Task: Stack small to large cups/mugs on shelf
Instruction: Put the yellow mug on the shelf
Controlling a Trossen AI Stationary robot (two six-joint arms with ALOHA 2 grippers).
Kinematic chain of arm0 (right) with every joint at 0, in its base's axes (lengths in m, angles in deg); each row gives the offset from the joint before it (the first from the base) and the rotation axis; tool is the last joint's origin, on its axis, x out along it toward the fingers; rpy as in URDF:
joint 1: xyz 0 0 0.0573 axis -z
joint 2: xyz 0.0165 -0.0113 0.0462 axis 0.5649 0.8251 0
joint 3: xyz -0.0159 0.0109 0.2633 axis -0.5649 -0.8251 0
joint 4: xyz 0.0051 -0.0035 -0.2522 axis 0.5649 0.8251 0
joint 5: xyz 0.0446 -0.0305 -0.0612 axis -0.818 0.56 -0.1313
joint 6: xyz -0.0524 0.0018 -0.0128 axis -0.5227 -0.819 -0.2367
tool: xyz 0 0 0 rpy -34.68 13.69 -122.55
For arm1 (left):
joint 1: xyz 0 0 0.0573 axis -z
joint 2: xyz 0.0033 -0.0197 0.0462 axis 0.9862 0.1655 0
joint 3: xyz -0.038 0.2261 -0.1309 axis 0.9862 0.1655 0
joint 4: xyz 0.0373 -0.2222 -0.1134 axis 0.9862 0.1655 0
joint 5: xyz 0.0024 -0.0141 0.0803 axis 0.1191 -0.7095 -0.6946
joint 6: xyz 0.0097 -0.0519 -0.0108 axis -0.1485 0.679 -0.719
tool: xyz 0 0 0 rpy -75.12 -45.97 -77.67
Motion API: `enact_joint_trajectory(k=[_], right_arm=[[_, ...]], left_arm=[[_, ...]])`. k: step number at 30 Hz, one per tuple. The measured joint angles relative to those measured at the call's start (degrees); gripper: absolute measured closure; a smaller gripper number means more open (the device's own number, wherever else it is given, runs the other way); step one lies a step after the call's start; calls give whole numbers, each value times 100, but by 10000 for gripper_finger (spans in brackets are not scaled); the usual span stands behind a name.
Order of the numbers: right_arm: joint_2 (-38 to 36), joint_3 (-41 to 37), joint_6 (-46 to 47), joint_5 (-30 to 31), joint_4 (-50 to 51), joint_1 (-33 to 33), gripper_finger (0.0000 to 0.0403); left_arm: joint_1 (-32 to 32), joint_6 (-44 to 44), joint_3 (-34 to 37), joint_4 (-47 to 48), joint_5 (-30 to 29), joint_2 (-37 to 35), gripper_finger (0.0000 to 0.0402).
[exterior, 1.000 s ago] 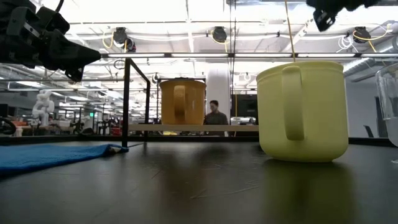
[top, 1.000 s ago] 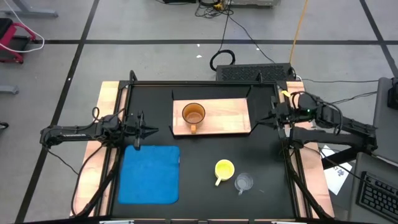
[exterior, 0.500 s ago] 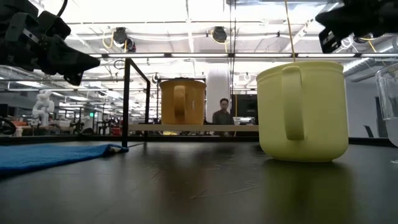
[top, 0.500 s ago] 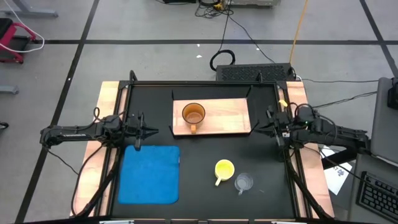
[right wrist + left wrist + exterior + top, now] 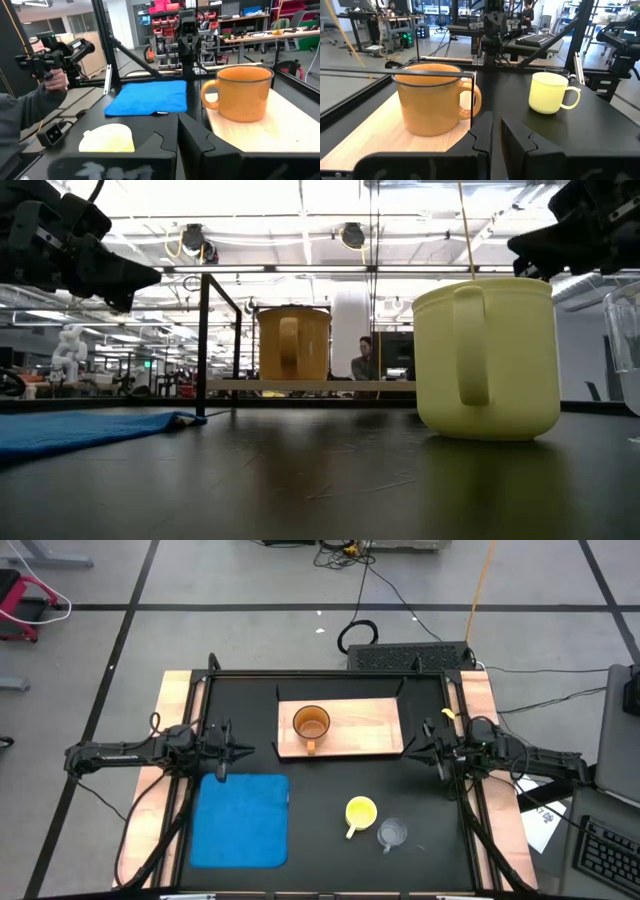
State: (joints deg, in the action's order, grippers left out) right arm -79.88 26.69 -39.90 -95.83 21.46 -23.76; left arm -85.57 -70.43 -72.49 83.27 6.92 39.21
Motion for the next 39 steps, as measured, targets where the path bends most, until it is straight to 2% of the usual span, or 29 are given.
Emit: enact_joint_trajectory(k=[11,15,29,39], right_arm=[[-76,-499,-216,-42,-143,2,403],[-111,-630,-87,-316,-522,3,403],[-117,-663,-34,-467,-624,2,403],[-117,-665,-37,-469,-577,2,403]], left_arm=[[-2,26,0,-8,-45,-1,369],[-2,61,0,-79,-45,2,369],[-2,155,2,-319,-45,-1,369],[0,423,4,-1704,355,2,369]])
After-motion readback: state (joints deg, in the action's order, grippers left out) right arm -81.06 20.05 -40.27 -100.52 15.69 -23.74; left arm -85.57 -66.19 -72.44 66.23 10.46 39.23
